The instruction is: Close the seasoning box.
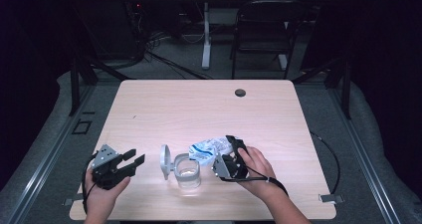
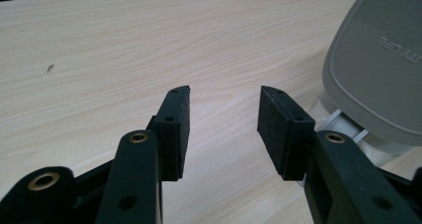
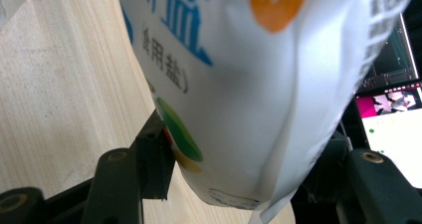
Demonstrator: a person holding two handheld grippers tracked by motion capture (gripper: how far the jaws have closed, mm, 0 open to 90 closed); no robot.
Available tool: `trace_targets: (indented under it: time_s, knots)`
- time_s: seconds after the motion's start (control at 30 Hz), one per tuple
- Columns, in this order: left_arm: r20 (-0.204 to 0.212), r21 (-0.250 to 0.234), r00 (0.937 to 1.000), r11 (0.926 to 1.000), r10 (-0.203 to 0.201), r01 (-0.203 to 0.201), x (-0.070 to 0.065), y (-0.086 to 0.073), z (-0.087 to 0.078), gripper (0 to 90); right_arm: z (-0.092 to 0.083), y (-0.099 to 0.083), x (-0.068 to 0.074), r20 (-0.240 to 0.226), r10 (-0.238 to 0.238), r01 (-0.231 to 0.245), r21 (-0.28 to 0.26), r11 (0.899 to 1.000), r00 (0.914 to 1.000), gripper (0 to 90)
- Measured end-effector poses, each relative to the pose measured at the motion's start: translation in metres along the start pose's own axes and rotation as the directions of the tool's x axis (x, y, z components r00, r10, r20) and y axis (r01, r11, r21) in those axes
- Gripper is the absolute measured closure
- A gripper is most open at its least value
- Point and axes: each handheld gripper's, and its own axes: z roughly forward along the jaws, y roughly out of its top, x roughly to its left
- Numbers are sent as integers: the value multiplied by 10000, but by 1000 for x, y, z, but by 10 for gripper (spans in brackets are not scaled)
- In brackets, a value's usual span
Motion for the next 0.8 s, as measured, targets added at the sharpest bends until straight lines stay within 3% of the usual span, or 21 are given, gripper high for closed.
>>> trace_targets:
  time_s: [0.1, 0.2, 0.4, 0.8]
  knots:
    - [-26, 0, 10000, 10000, -22, 22, 0, 0, 0, 567, -1, 1, 0, 69, -342, 341, 84, 9994, 9994, 417]
    - [-23, 14, 10000, 10000, -5, 5, 0, 0, 0, 567, 0, 0, 1, 72, -348, 348, -59, 9994, 9994, 418]
    - [0, -74, 10000, 10000, -47, 47, -1, 0, 1, 567, 0, 0, 2, 79, -753, 751, 261, 9968, 9971, 418]
    - [-10, -35, 10000, 10000, -48, 48, 0, 0, 0, 567, 1, 1, 2, 221, -1184, 1176, 321, 9925, 9927, 420]
